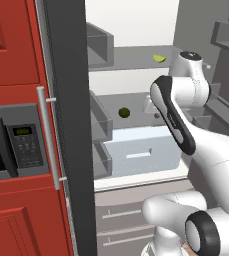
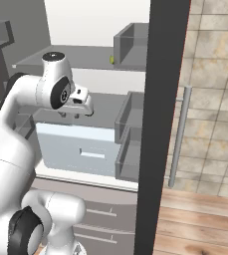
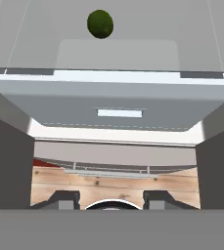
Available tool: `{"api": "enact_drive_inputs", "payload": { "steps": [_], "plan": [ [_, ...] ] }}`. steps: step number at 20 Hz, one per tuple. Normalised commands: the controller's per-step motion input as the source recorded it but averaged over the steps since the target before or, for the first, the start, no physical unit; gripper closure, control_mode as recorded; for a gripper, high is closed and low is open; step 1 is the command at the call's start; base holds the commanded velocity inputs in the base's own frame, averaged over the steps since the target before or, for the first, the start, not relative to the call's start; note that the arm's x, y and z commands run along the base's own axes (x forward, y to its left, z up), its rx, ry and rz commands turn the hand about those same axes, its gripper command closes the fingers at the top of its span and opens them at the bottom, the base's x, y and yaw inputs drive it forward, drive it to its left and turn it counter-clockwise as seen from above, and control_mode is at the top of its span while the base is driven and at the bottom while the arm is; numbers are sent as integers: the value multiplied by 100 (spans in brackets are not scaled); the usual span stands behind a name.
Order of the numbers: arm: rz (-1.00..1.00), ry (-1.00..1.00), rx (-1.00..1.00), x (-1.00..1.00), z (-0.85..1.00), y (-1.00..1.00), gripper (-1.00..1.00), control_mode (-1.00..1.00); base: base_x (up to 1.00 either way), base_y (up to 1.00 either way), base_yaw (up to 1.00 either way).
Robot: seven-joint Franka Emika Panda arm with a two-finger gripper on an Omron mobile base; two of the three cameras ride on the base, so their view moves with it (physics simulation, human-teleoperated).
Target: Grab the lime and lemon wedge from the fridge, place them in the blender, close the lid, and turn on the blender to create a marinade.
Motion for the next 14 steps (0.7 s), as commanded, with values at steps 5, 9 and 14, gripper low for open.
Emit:
{"api": "enact_drive_inputs", "payload": {
  "steps": [5,9,14],
  "plan": [
    [0,0,0,0,0,1,-100,-100,0,0,0],
    [0,0,0,0,0,0,-100,-100,0,0,0],
    [0,0,0,0,0,0,-100,-100,0,0,0]
  ]
}}
